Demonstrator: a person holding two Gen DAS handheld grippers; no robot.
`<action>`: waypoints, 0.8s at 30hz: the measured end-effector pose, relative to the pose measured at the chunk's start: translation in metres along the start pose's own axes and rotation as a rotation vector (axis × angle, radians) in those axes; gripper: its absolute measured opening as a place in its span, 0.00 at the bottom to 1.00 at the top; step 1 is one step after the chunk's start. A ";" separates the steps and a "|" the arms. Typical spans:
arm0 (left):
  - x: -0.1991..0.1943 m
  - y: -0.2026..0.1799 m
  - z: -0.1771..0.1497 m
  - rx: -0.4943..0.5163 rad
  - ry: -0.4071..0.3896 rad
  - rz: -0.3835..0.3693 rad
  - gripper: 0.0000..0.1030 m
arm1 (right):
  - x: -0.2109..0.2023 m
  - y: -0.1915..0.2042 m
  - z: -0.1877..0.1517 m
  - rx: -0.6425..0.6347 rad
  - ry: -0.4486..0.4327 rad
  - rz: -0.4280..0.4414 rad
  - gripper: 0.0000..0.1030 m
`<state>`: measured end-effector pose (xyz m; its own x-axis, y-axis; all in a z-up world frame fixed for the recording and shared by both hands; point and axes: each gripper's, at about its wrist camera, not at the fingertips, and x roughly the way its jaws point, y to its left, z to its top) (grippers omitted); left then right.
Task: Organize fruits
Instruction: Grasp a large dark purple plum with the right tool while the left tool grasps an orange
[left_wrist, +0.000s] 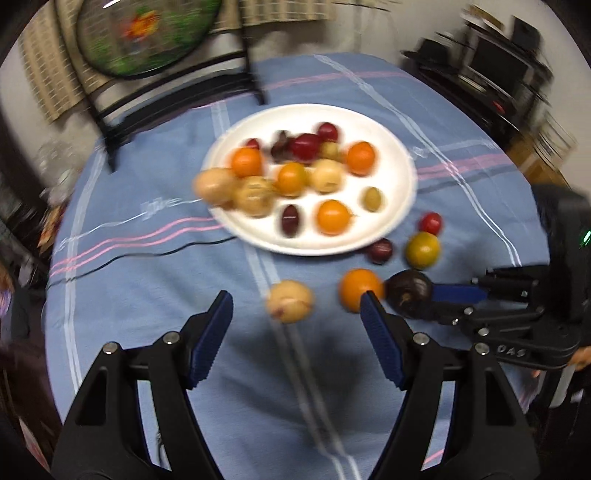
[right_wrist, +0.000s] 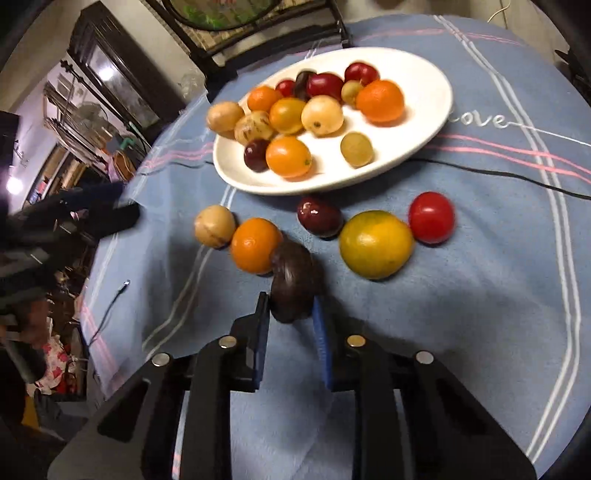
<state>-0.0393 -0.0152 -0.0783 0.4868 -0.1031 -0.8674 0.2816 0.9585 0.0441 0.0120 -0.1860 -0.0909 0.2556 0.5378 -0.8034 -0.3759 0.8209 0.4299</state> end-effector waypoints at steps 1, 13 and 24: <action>0.004 -0.009 0.001 0.027 0.003 -0.015 0.71 | -0.008 -0.003 -0.003 0.007 -0.010 -0.002 0.20; 0.075 -0.044 0.010 0.090 0.112 -0.084 0.44 | -0.021 -0.036 -0.024 0.102 0.012 -0.059 0.09; 0.044 0.003 -0.005 -0.109 0.080 -0.179 0.37 | -0.012 -0.001 -0.013 -0.112 -0.036 -0.188 0.70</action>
<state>-0.0206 -0.0155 -0.1189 0.3689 -0.2574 -0.8931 0.2650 0.9501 -0.1644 -0.0018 -0.1959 -0.0868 0.3613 0.3851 -0.8492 -0.4150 0.8820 0.2234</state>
